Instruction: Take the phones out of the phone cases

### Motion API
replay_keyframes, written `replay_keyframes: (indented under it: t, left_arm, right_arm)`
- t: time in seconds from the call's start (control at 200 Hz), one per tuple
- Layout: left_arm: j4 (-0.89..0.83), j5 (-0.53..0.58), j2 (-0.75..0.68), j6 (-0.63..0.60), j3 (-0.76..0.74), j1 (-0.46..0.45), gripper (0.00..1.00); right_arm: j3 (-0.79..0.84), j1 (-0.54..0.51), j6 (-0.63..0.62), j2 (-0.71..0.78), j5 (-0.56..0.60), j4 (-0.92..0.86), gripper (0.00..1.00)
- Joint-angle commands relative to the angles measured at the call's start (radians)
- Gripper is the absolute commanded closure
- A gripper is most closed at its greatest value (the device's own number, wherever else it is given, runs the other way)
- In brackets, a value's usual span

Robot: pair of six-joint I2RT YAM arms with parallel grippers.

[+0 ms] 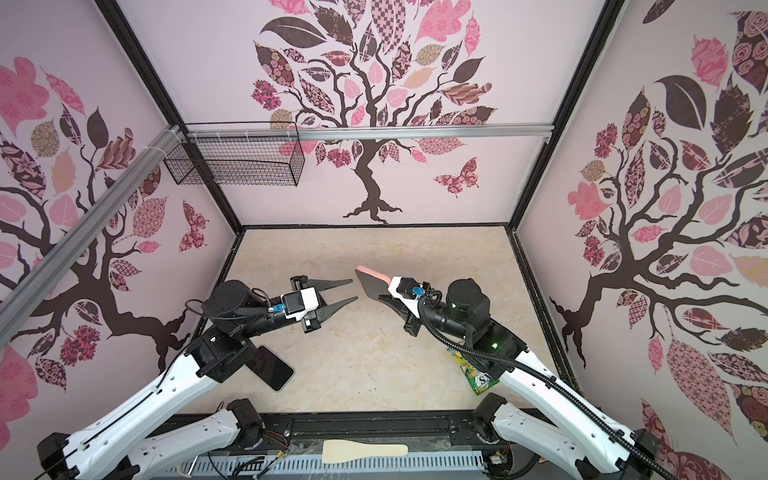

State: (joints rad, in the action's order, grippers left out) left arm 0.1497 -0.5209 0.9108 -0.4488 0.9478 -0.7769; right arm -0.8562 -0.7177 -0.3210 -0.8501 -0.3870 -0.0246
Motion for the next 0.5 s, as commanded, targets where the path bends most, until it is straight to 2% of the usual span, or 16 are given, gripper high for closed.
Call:
replay_keyframes:
  t: [0.0,0.25,0.495]
  left_arm:
    - [0.045,0.005,0.006,-0.004,0.054,-0.001,0.65]
    - [0.068,0.031,0.011,-0.003,0.054,-0.002,0.65]
    - [0.065,0.004,0.029,0.0,0.061,-0.002,0.65]
  right_arm:
    - [-0.004,-0.002,0.01,0.029,-0.041,0.073,1.0]
    - [-0.001,-0.003,-0.002,0.028,-0.053,0.052,1.0]
    - [-0.004,-0.003,-0.004,0.022,-0.061,0.051,1.0]
